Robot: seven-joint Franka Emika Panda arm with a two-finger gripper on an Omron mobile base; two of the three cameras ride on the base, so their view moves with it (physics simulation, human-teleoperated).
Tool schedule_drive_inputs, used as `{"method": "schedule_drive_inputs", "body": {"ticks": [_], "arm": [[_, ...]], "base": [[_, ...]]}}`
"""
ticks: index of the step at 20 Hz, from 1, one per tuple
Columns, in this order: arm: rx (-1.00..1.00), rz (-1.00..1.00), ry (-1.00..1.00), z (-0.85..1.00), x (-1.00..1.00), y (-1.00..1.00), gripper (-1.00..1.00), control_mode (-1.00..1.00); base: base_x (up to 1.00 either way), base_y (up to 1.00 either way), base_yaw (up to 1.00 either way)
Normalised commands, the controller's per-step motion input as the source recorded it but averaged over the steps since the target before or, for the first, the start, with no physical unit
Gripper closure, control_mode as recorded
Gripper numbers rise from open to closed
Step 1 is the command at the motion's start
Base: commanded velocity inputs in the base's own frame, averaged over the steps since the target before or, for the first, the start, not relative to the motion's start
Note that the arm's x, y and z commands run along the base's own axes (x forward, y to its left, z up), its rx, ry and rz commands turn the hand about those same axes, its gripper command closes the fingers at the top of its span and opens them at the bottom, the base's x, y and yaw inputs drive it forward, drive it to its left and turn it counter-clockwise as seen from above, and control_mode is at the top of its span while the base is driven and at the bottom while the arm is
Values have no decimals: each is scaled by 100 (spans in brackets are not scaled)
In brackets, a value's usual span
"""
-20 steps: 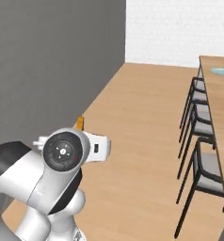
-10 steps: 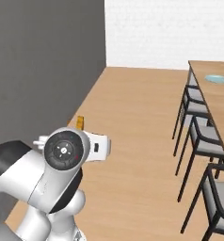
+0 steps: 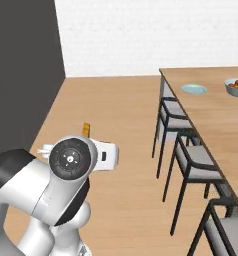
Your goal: Start the toaster. Once the lever pops up, take the bread to the plate on the dining counter.
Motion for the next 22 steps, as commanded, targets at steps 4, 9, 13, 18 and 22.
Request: {"method": "schedule_drive_inputs", "body": {"ticks": [4,9,13,18,22], "arm": [[0,0,0,0,0,0,100,100],[0,0,0,0,0,0,100,100],[0,0,0,0,0,0,100,100],[0,0,0,0,0,0,100,100],[0,0,0,0,0,0,100,100]], "base": [[100,76,-44],[100,100,-48],[100,100,-50],[100,100,-54],[100,100,-57]]}}
